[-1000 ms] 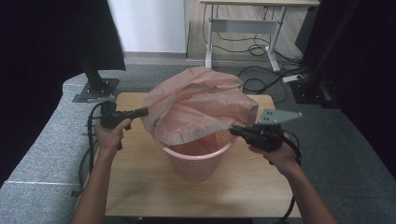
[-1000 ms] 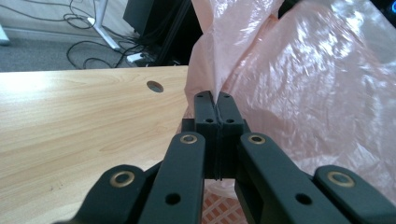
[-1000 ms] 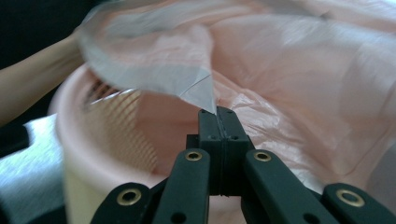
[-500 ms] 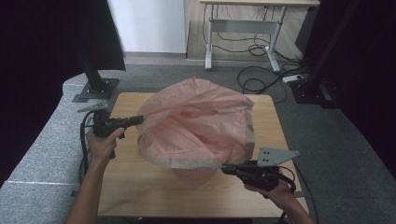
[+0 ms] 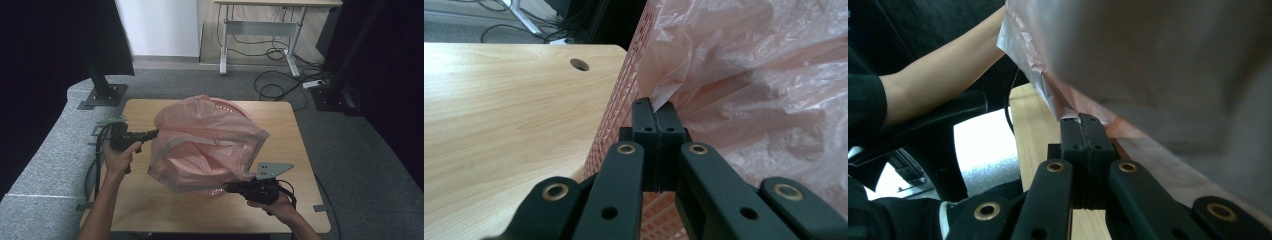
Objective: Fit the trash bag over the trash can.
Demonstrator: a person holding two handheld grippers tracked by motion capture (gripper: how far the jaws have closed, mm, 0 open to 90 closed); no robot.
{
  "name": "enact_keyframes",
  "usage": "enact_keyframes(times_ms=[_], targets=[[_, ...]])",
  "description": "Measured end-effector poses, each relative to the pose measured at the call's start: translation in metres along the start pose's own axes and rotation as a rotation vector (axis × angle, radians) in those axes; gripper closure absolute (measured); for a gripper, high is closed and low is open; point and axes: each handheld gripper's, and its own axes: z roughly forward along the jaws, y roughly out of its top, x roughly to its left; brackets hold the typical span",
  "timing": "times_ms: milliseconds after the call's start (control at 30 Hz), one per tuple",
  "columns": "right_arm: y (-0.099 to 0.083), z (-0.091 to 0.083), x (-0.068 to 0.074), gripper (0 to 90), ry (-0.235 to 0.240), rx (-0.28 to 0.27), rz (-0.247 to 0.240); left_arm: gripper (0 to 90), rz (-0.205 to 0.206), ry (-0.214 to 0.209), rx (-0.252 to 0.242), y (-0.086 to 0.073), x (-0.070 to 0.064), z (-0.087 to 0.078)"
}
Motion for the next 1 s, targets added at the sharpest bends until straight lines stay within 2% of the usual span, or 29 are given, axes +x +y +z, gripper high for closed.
enact_keyframes(times_ms=[100, 167, 233, 333, 400, 467, 533, 600, 733, 767, 800, 867, 933, 1000], targets=[[-0.001, -0.003, -0.002, 89.8, -0.001, -0.002, -0.006, 89.6, 0.006, 0.014, 0.008, 0.000, -0.005, 0.003], [-0.001, -0.005, -0.002, 89.7, -0.022, -0.008, -0.003, 86.7, 0.029, 0.058, -0.017, 0.001, -0.012, -0.006], [-0.001, -0.006, -0.001, 89.6, -0.044, -0.018, 0.006, 73.7, 0.049, 0.064, -0.044, 0.002, -0.017, -0.019], [0.001, -0.007, -0.001, 89.6, -0.060, -0.013, 0.017, 59.3, 0.099, 0.079, -0.095, 0.003, -0.031, -0.047], [0.002, -0.008, -0.002, 89.6, -0.066, -0.013, 0.034, 50.7, 0.131, 0.109, -0.127, 0.004, -0.042, -0.063], [0.003, -0.009, -0.003, 89.6, -0.071, -0.014, 0.038, 45.7, 0.161, 0.105, -0.151, 0.005, -0.054, -0.075], [0.004, -0.009, -0.003, 89.5, -0.073, -0.013, 0.055, 42.7, 0.194, 0.116, -0.157, 0.005, -0.068, -0.080], [0.005, -0.009, -0.003, 89.5, -0.077, -0.008, 0.053, 39.0, 0.226, 0.103, -0.125, 0.005, -0.081, -0.075], [0.005, -0.010, -0.003, 89.4, -0.080, -0.011, 0.069, 23.7, 0.236, 0.066, -0.022, 0.007, -0.096, -0.051], [0.005, -0.010, -0.003, 89.4, -0.078, -0.012, 0.071, 18.9, 0.243, 0.067, 0.001, 0.007, -0.098, -0.045], [0.005, -0.010, -0.003, 89.4, -0.078, -0.011, 0.071, 17.9, 0.254, 0.074, 0.021, 0.007, -0.100, -0.039], [0.005, -0.010, -0.002, 89.4, -0.077, -0.011, 0.074, 14.4, 0.271, 0.108, 0.052, 0.007, -0.103, -0.028], [0.005, -0.011, -0.003, 89.3, -0.069, -0.013, 0.079, 17.4, 0.291, 0.135, 0.067, 0.006, -0.105, -0.021], [0.005, -0.011, -0.003, 89.2, -0.070, -0.012, 0.081, 25.4, 0.288, 0.139, 0.044, 0.005, -0.106, -0.019]])
